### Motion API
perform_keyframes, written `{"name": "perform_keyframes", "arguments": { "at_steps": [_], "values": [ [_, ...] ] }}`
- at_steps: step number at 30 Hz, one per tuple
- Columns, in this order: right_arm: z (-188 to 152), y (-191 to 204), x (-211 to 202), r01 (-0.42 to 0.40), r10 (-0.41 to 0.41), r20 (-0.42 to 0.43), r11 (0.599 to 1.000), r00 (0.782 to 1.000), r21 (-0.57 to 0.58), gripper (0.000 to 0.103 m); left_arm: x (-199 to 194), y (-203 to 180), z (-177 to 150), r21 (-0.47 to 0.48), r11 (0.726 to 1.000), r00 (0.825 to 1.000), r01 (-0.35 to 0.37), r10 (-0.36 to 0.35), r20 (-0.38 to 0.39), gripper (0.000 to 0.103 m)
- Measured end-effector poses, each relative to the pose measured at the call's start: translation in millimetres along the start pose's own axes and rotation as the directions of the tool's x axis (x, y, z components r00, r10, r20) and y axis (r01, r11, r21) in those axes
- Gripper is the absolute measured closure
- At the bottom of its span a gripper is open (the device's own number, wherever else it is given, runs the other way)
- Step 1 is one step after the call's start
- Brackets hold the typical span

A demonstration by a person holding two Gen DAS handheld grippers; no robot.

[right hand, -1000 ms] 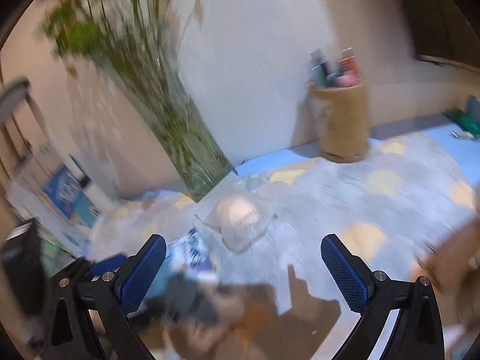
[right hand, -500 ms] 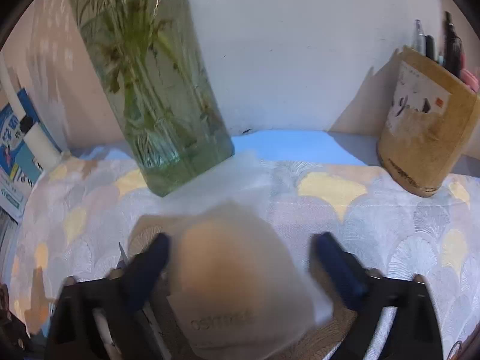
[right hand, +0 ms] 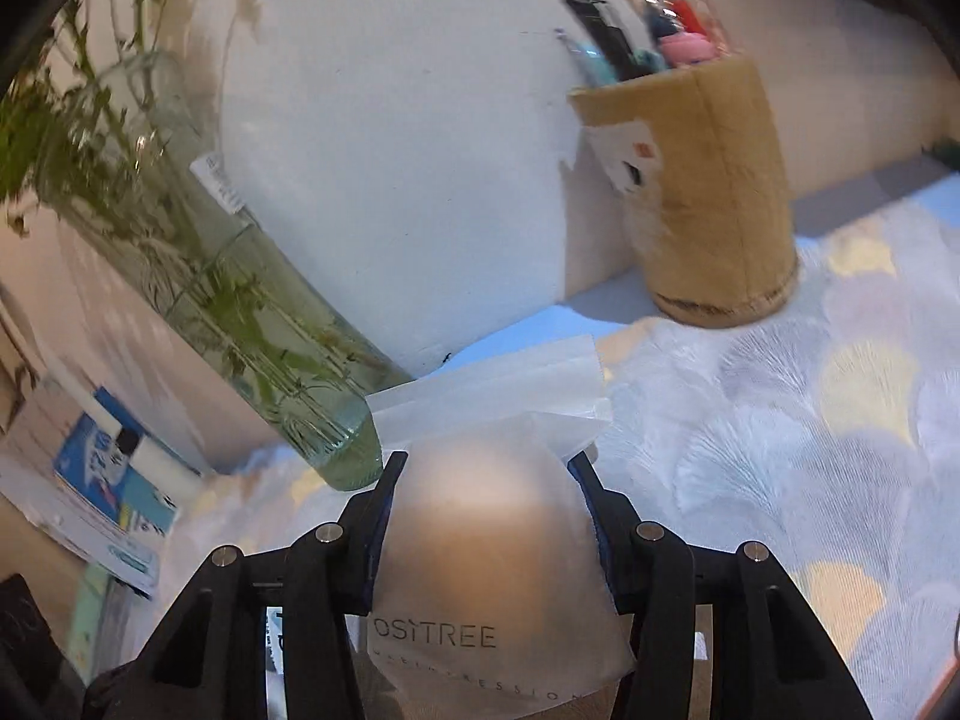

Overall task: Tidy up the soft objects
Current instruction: 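Grasp the blue cloth with the left tool while the right tool grasps the white wipes pack, then carry the blue cloth and white wipes pack to the glass bowl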

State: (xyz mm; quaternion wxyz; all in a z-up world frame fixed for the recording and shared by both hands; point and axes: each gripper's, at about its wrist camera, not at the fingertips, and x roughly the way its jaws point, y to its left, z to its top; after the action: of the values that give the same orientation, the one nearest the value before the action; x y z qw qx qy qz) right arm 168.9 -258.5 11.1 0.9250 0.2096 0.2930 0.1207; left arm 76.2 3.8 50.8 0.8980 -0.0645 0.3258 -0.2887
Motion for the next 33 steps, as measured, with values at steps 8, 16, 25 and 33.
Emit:
{"name": "perform_keyframes", "arguments": {
  "at_steps": [8,16,25,33],
  "values": [
    [-20.6,11.4,-14.9,-0.003,0.003,0.012,1.000,1.000,-0.013,0.053,-12.2,12.8,-0.8,-0.035,0.997,0.996,-0.071,0.073,0.046,0.086],
    [-61.9,11.4,-55.2,-0.015,0.015,-0.022,1.000,1.000,-0.014,0.053,-13.1,3.5,0.3,-0.064,0.984,0.985,-0.168,0.170,0.029,0.086],
    [-102.6,5.9,-119.2,-0.019,0.018,-0.016,0.999,1.000,-0.050,0.053,-22.8,-43.9,-17.9,-0.116,0.957,0.964,-0.266,0.262,-0.044,0.086],
    [-122.5,-11.8,-164.1,-0.017,0.017,-0.004,0.999,1.000,-0.035,0.053,-30.1,-82.5,-34.0,-0.138,0.943,0.953,-0.302,0.293,-0.083,0.086]
  ]
}}
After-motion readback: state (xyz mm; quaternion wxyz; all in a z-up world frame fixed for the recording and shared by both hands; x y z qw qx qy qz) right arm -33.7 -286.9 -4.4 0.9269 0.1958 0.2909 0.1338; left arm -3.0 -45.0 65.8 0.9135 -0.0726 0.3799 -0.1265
